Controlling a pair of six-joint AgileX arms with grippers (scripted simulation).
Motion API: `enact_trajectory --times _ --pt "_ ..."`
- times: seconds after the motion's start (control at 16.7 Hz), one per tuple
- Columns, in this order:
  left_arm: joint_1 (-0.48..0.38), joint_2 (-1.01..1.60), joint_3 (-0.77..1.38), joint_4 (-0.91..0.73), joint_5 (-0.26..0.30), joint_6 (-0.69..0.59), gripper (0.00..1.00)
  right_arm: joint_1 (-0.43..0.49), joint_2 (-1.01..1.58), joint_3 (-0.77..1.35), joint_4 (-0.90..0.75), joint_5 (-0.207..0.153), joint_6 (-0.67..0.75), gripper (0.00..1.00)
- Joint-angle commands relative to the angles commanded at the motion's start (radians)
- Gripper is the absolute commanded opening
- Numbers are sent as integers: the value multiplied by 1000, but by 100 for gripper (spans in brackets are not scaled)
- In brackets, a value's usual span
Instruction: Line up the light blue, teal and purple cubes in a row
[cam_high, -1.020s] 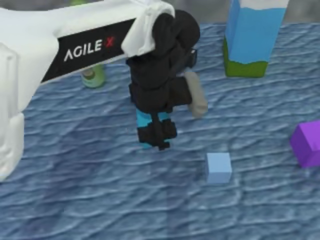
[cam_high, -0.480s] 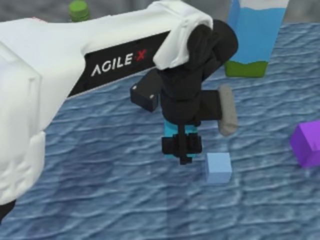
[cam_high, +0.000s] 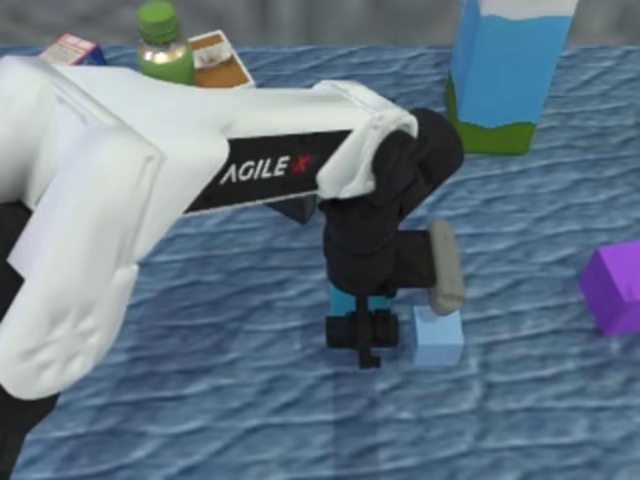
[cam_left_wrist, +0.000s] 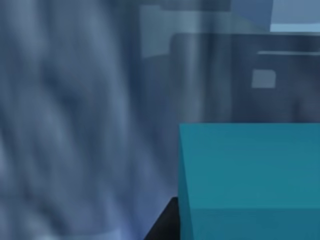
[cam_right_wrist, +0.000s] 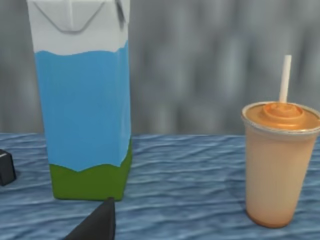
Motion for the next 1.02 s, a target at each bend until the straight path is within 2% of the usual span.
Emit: enact_trajectory --times 0.24,1.02 --pt "-1 3 -4 5 0 0 0 0 0 0 0 0 0 100" --pt "-1 3 -4 5 0 0 98 0 0 0 0 0 0 100"
